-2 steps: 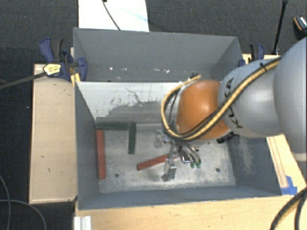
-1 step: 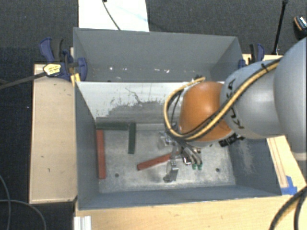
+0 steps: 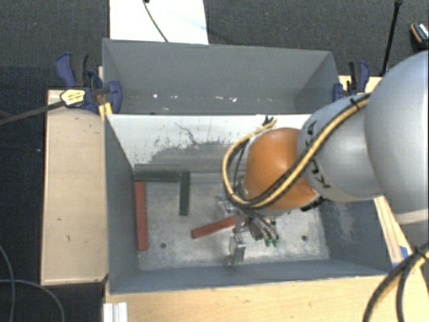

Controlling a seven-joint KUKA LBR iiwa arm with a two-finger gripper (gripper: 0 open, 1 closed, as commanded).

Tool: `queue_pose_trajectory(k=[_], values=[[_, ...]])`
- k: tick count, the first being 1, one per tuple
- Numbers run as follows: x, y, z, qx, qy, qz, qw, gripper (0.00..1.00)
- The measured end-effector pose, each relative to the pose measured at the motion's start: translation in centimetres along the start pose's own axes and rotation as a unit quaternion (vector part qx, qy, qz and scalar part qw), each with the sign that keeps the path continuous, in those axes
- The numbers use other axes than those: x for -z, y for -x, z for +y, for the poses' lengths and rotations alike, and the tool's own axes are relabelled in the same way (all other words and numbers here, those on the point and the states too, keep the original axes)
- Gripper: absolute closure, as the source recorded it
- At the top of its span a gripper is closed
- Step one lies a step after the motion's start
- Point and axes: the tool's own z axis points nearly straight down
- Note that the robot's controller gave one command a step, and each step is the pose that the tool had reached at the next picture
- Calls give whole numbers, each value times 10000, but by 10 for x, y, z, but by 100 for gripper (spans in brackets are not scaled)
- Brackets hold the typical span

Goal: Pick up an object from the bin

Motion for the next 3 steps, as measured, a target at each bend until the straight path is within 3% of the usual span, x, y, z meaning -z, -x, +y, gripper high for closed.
queue_pose_trajectory(k=[1, 2, 3], values=[[0, 0, 0, -32, 1, -1, 10000, 0], [0, 0, 0, -44, 2, -1, 10000, 100], [29, 1, 0, -78, 5, -44, 10000, 100]])
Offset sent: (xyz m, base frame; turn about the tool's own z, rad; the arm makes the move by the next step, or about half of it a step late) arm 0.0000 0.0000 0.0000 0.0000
